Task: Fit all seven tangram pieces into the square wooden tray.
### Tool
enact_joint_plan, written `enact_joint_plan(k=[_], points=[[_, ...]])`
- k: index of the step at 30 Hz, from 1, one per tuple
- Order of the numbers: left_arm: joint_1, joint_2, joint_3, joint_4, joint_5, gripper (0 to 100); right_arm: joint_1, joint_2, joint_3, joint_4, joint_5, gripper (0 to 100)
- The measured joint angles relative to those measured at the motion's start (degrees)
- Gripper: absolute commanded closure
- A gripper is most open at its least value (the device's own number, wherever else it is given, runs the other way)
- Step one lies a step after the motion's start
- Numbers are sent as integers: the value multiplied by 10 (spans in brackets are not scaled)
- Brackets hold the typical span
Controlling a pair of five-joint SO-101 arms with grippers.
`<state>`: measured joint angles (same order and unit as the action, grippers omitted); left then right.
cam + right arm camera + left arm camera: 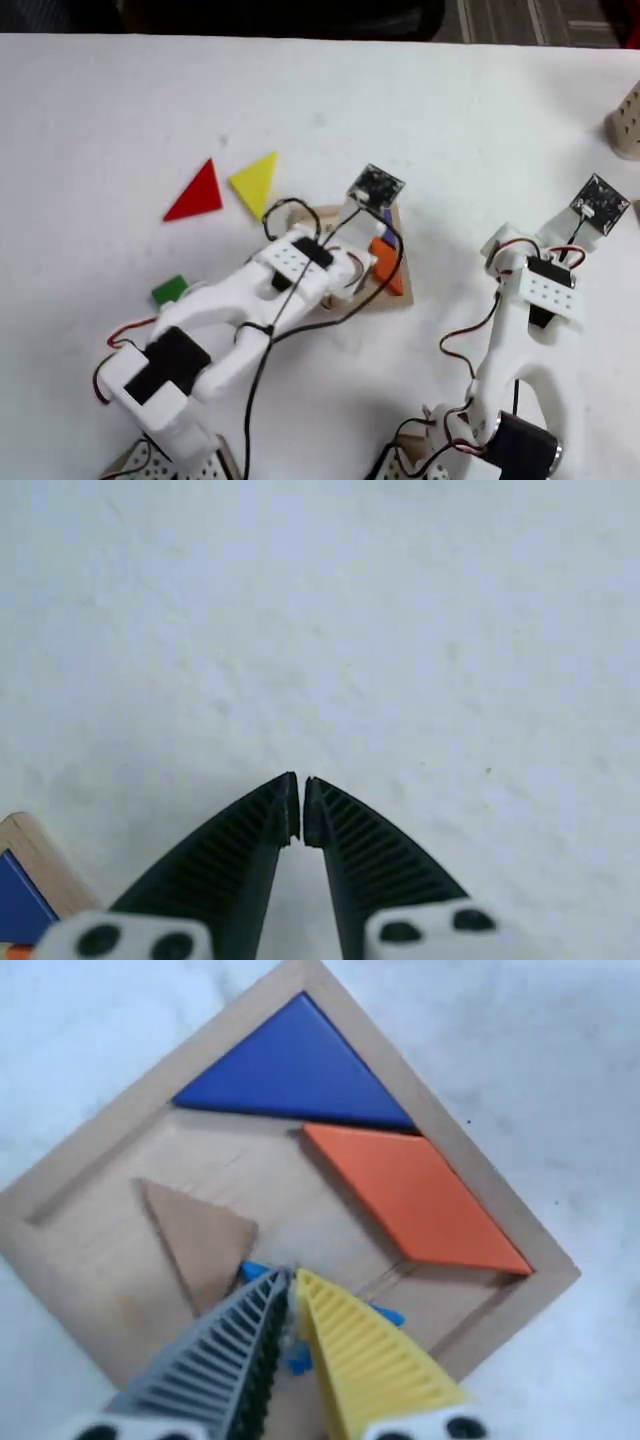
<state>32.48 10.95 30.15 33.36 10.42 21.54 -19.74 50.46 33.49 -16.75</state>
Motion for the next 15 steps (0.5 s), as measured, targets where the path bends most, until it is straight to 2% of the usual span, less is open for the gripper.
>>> enact_joint_plan(k=[7,11,15], points=[[-53,2,-8,53,0,979,-10,0,0,0,0,978],[-84,2,-8,53,2,979,-9,0,0,0,3,978],[-86,2,-8,55,2,979,-9,0,0,0,21,978]])
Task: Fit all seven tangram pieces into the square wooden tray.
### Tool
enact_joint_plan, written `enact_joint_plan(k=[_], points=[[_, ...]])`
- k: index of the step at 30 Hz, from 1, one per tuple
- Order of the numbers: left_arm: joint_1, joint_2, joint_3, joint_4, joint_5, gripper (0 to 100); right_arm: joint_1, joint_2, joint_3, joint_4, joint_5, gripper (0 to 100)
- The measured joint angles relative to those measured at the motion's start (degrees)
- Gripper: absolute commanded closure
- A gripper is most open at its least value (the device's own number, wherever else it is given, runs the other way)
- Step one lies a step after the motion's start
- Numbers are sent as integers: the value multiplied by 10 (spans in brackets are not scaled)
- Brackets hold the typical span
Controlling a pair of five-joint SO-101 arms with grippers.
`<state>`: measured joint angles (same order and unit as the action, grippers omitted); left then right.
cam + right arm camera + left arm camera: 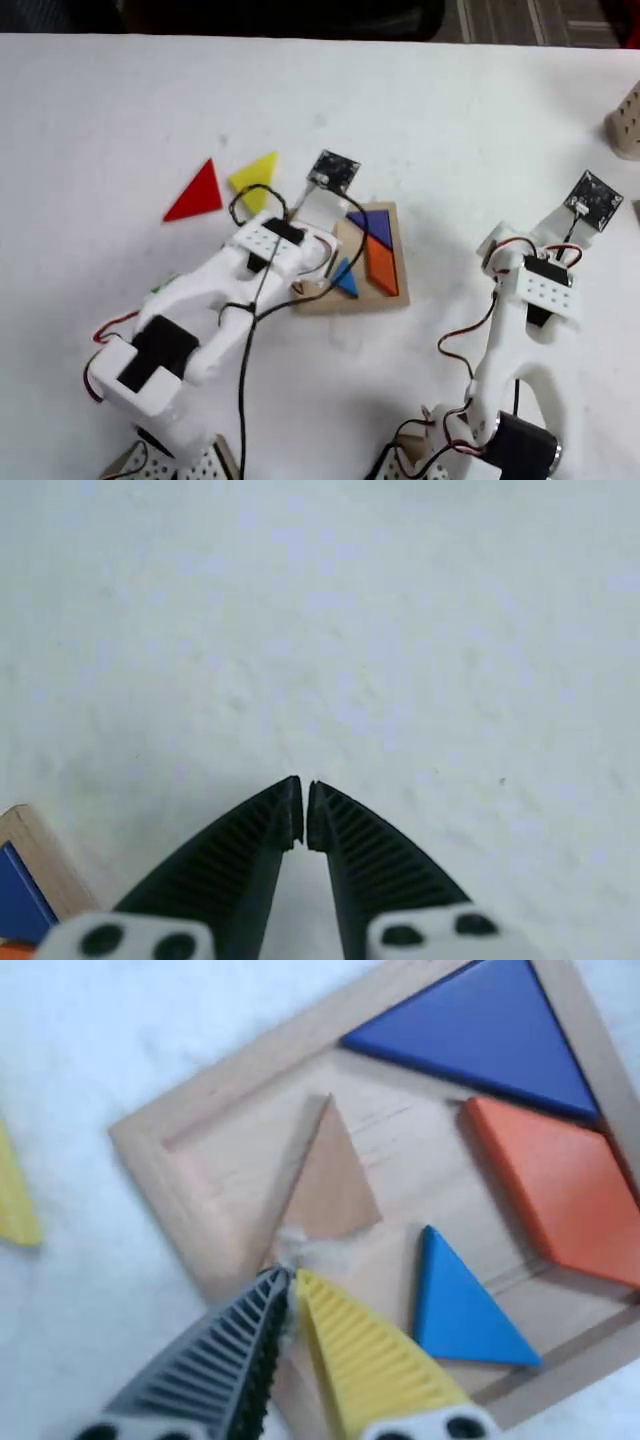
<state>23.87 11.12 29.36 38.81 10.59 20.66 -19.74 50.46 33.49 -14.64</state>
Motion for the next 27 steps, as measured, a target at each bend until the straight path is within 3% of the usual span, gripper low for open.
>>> enact_joint_plan(k=[5,16,23,27], points=[[0,0,0,-2,0,979,0,0,0,0,2,978],[-4,1,1,-127,0,979,0,0,0,0,4,978],[-16,-1,1,-127,0,979,-10,0,0,0,6,978],[-4,-47,9,-82,1,979,-10,0,0,0,6,978]])
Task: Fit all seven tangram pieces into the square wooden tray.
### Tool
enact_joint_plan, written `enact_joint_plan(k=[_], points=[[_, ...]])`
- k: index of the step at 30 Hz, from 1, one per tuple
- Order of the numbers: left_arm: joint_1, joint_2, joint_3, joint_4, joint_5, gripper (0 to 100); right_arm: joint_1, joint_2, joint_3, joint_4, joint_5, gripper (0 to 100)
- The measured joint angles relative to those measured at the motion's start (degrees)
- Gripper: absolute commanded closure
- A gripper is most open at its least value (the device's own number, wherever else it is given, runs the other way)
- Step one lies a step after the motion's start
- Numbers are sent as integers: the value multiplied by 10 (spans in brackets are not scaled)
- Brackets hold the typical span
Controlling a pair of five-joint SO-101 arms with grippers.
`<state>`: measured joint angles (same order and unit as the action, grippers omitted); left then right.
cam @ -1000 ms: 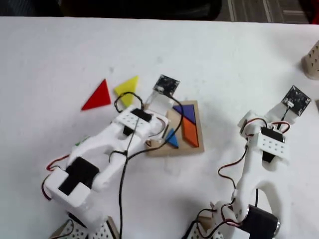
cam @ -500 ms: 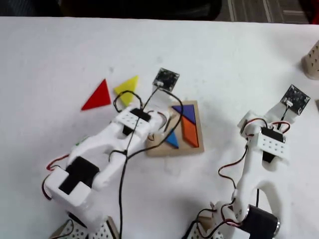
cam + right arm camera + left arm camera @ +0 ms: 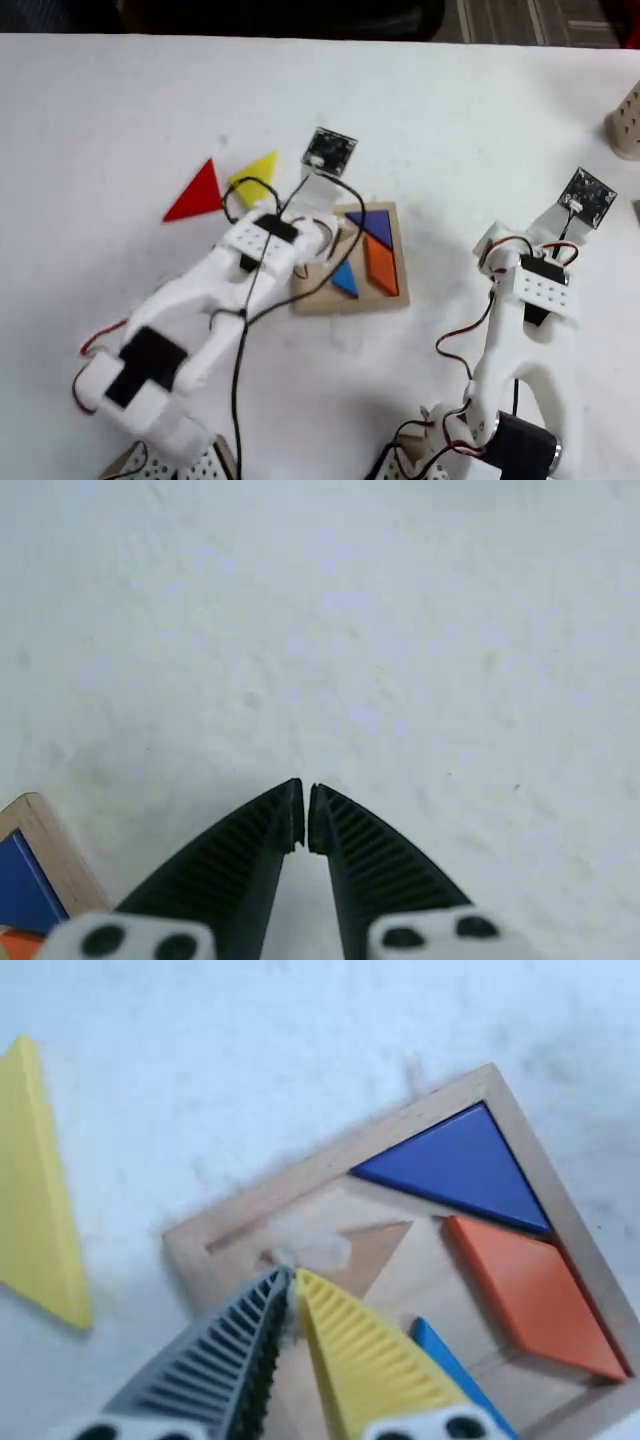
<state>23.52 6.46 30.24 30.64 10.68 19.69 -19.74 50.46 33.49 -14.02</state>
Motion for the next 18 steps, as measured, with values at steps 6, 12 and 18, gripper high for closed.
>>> enact_joint_plan(k=[6,12,18], points=[[96,-75,108,-49,-2,979,0,0,0,0,0,978],[90,-19,83,-67,-2,979,0,0,0,0,1,978],[44,69,4,-59,-2,979,0,0,0,0,1,978]])
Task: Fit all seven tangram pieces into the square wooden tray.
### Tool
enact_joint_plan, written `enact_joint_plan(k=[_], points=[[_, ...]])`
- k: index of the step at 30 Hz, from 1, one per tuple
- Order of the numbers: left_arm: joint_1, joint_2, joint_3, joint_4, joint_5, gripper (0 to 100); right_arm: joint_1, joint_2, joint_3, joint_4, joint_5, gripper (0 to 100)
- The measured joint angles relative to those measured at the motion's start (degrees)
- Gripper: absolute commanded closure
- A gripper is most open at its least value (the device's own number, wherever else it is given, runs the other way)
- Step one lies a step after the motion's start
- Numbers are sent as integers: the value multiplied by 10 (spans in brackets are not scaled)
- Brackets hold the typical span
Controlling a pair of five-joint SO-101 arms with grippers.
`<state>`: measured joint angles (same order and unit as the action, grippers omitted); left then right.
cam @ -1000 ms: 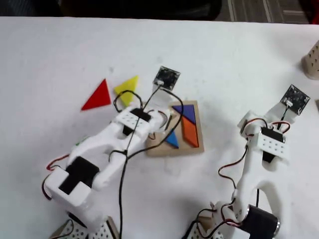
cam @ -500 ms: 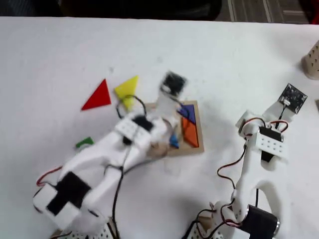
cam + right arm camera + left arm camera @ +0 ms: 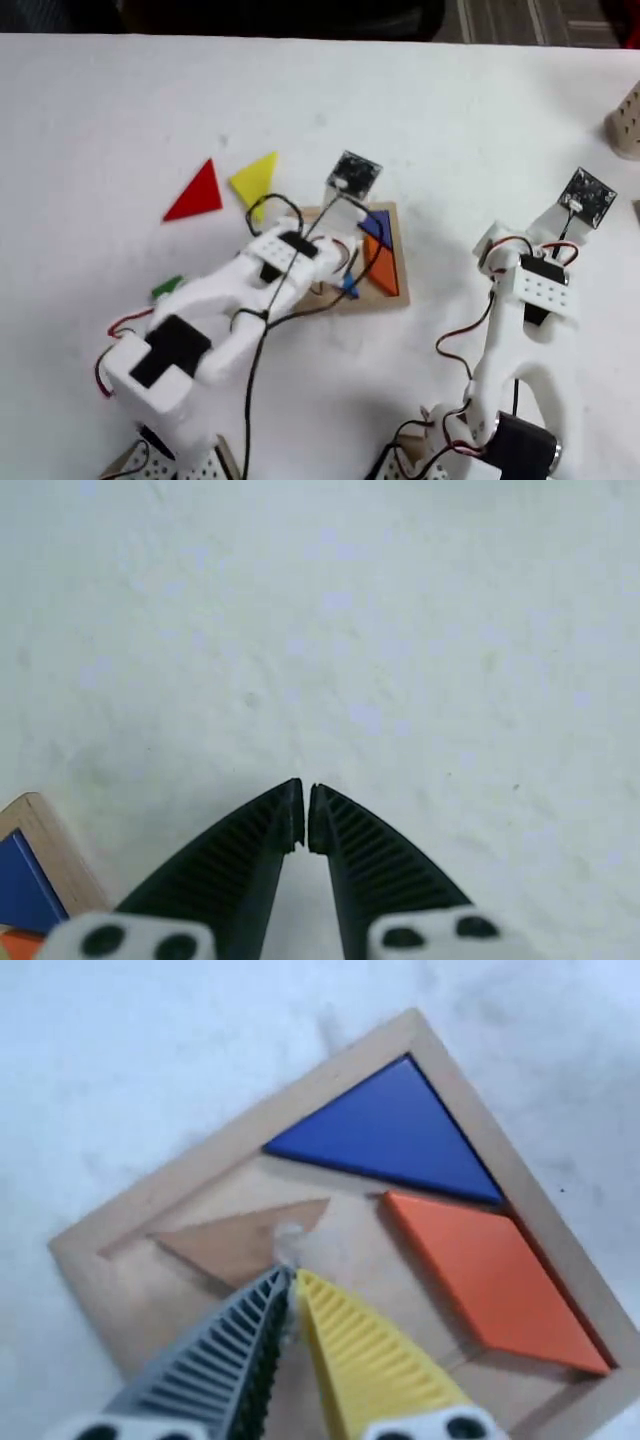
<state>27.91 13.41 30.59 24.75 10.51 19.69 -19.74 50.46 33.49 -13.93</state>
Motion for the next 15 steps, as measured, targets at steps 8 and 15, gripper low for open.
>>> enact_joint_plan(k=[8,15], points=[[-23,14,-29,15,0,979,0,0,0,0,0,978],[-39,14,-29,15,2,979,0,0,0,0,0,978]])
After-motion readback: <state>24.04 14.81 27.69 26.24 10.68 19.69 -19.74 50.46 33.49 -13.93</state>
